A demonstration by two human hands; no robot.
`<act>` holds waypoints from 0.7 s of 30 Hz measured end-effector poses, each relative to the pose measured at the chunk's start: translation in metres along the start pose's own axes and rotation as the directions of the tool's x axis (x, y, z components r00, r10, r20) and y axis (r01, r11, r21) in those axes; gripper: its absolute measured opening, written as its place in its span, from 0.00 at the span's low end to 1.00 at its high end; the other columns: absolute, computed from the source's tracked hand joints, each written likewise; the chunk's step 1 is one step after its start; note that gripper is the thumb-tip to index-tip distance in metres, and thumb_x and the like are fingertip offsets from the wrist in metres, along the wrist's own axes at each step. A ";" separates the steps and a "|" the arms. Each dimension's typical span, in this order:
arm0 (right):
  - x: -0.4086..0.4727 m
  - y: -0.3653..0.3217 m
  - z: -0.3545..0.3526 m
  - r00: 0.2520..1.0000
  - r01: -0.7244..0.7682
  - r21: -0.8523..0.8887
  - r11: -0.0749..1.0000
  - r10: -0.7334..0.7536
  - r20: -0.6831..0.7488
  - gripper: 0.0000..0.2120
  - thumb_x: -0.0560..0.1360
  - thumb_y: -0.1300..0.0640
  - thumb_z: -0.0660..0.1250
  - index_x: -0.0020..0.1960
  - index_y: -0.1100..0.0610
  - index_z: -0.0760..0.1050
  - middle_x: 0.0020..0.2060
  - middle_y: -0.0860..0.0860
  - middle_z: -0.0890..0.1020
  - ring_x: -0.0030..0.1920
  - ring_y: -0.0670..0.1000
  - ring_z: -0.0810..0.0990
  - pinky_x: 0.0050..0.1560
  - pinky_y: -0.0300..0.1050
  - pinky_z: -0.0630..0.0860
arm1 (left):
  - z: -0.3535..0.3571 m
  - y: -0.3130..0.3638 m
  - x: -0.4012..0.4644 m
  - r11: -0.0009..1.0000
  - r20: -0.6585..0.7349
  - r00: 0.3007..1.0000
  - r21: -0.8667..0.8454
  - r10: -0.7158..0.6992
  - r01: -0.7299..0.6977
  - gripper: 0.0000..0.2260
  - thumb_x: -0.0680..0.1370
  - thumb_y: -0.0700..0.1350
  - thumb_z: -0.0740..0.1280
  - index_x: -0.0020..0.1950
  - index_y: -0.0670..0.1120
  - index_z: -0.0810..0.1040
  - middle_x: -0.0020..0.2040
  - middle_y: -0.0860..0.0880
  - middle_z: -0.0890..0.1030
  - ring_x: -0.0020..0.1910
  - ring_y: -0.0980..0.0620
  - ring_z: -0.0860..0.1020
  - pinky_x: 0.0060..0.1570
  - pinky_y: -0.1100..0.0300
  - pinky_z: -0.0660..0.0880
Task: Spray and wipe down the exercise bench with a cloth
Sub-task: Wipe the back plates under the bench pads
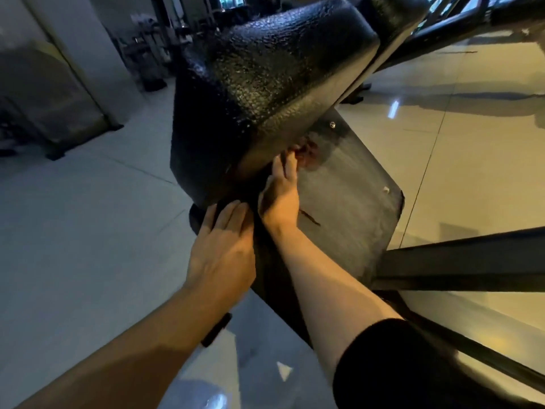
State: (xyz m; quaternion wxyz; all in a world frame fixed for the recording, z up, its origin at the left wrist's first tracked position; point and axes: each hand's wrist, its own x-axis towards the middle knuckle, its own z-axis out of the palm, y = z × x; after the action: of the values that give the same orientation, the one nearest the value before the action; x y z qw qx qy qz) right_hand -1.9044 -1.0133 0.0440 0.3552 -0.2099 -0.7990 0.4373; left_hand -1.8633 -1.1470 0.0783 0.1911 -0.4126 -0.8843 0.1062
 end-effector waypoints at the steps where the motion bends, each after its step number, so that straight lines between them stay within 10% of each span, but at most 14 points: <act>1: -0.002 -0.020 0.010 0.993 0.104 -0.014 0.995 -0.103 0.054 0.26 0.79 0.64 0.51 0.77 0.66 0.55 0.77 0.63 0.55 0.77 0.62 0.52 0.77 0.57 0.49 | 0.000 -0.005 -0.006 0.999 -0.057 0.998 -0.042 -0.024 0.022 0.22 0.69 0.42 0.69 0.61 0.37 0.78 0.61 0.38 0.78 0.66 0.39 0.73 0.69 0.38 0.64; 5: -0.015 -0.010 0.010 0.994 0.102 -0.123 0.987 -0.096 0.049 0.32 0.77 0.62 0.59 0.79 0.57 0.53 0.79 0.55 0.51 0.78 0.57 0.48 0.77 0.53 0.52 | 0.005 -0.011 -0.026 0.997 -0.113 0.993 -0.078 -0.033 0.024 0.22 0.68 0.39 0.70 0.61 0.34 0.77 0.60 0.36 0.78 0.64 0.37 0.75 0.66 0.37 0.67; 9: -0.061 0.054 -0.027 0.978 -0.203 -0.088 0.975 0.199 -0.056 0.34 0.76 0.68 0.60 0.79 0.53 0.54 0.79 0.50 0.51 0.76 0.55 0.57 0.72 0.52 0.65 | 0.011 0.000 -0.031 0.997 -0.087 0.996 -0.073 -0.017 0.011 0.29 0.62 0.39 0.77 0.62 0.32 0.77 0.61 0.36 0.78 0.64 0.38 0.75 0.67 0.38 0.67; 16: -0.113 0.101 -0.058 0.737 -0.660 -0.023 0.751 0.642 -0.211 0.31 0.77 0.68 0.57 0.78 0.59 0.54 0.77 0.58 0.55 0.73 0.63 0.61 0.68 0.52 0.64 | 0.009 0.003 -0.048 0.994 -0.019 1.000 -0.107 -0.015 0.013 0.34 0.61 0.41 0.80 0.64 0.32 0.75 0.63 0.36 0.78 0.64 0.39 0.76 0.65 0.39 0.68; 21: -0.084 0.000 -0.006 0.944 -0.316 0.005 0.949 0.315 -0.095 0.30 0.79 0.66 0.58 0.79 0.58 0.54 0.78 0.51 0.51 0.77 0.52 0.55 0.75 0.51 0.58 | 0.006 -0.010 -0.062 0.995 0.020 0.997 -0.071 -0.068 0.069 0.34 0.61 0.38 0.79 0.65 0.32 0.74 0.64 0.35 0.76 0.65 0.37 0.74 0.66 0.37 0.63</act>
State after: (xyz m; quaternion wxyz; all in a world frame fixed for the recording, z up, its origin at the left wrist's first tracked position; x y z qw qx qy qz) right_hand -1.8444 -1.0637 0.0143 0.3172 -0.3573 -0.7397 0.4738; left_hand -1.8359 -1.2013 0.0603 0.1718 -0.3877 -0.9028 0.0715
